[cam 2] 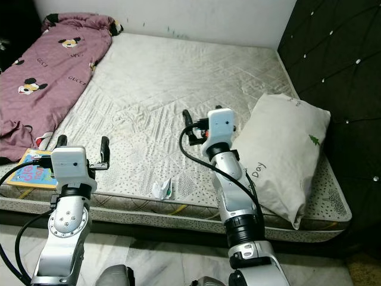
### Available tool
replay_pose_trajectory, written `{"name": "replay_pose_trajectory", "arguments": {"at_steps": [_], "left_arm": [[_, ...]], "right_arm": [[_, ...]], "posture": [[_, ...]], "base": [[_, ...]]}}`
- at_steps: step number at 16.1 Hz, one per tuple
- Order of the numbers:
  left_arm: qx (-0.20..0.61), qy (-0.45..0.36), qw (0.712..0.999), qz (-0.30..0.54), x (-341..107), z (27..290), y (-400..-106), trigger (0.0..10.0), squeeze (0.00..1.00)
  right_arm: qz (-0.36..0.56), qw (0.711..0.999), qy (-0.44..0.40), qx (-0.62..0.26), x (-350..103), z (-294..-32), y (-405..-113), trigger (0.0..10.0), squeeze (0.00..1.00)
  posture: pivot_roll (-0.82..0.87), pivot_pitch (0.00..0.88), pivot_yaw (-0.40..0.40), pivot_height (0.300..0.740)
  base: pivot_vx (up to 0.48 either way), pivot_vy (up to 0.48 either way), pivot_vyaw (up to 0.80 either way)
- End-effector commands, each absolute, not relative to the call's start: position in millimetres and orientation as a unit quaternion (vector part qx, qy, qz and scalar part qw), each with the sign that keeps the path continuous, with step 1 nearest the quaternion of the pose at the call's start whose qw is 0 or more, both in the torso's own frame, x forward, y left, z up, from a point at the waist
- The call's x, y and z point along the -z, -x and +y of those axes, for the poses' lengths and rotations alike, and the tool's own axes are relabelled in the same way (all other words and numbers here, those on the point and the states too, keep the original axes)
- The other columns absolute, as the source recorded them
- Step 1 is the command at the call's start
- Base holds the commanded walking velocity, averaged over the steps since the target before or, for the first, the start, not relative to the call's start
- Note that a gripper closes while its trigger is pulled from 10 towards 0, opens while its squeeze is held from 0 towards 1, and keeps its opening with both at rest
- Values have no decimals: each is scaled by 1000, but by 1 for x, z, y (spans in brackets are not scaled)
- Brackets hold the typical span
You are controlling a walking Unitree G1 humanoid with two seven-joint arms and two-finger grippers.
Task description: Clean up the room
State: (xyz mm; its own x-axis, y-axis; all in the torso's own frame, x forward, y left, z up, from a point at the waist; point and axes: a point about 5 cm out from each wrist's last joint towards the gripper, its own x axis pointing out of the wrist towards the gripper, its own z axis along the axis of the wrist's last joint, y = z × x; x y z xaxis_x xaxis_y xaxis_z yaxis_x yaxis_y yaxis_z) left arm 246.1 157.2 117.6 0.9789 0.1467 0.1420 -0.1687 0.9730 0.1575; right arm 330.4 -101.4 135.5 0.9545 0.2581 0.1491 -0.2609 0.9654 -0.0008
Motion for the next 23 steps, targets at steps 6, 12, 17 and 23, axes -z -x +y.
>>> {"name": "replay_pose_trajectory", "arguments": {"at_steps": [6,12,17,23], "left_arm": [[-85,-79,991,-68,-119,158,-249,10000,0],[-79,-81,991,-66,-118,157,-251,10000,0],[-78,-60,993,-62,-117,157,-251,10000,0],[-82,-46,994,-54,-116,158,-251,10000,0]], "right_arm": [[-77,990,-13,-116,-138,-106,-332,10000,0],[-77,990,-14,-116,-138,-105,-333,10000,0],[-80,990,4,-115,-138,-106,-332,10000,0],[-69,992,-7,-109,-135,-109,-333,10000,0]], "posture": [[24,5,-89,740],[25,3,-89,740],[24,6,-88,740],[23,8,-95,740]], "base": [[0,0,0],[0,0,0],[0,0,215],[0,455,0]]}}
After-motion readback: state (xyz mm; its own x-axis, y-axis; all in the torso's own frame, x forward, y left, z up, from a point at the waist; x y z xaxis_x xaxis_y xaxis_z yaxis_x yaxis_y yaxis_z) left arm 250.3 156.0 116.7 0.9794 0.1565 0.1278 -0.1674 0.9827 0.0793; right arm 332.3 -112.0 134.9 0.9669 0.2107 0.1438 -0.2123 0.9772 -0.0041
